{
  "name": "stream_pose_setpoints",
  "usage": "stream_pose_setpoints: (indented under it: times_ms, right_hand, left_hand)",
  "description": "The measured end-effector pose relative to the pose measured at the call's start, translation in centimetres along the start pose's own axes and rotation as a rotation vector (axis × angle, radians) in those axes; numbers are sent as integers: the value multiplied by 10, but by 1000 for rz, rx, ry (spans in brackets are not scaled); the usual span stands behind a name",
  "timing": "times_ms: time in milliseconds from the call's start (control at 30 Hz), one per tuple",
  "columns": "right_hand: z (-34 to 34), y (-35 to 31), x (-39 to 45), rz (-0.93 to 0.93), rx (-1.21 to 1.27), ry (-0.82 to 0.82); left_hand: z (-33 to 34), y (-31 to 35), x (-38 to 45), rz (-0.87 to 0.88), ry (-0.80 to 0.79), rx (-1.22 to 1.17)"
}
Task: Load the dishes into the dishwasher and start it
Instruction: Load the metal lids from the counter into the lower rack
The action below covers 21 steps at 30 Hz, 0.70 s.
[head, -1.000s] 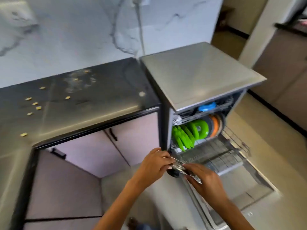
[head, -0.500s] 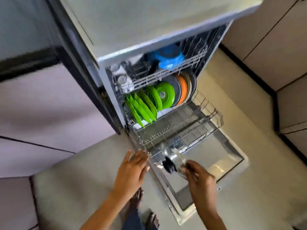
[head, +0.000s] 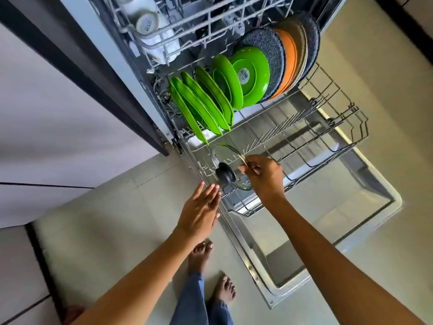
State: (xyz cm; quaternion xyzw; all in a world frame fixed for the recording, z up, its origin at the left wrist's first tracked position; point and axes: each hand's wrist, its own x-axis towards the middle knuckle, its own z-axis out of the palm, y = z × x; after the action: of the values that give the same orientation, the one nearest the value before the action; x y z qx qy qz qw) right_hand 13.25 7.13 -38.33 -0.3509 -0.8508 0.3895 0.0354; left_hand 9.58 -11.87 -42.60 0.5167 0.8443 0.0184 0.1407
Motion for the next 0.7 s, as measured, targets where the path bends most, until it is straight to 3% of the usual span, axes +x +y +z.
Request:
stream_pose_setpoints:
  times_ms: [433,700]
  right_hand:
    - [32,5,26,-5,-107,-129]
    - [37,2,16,-61,-140,-120]
  left_hand:
    - [8,-11,-7,37,-11,-17]
    - [5,-9,-4,49,-144,22]
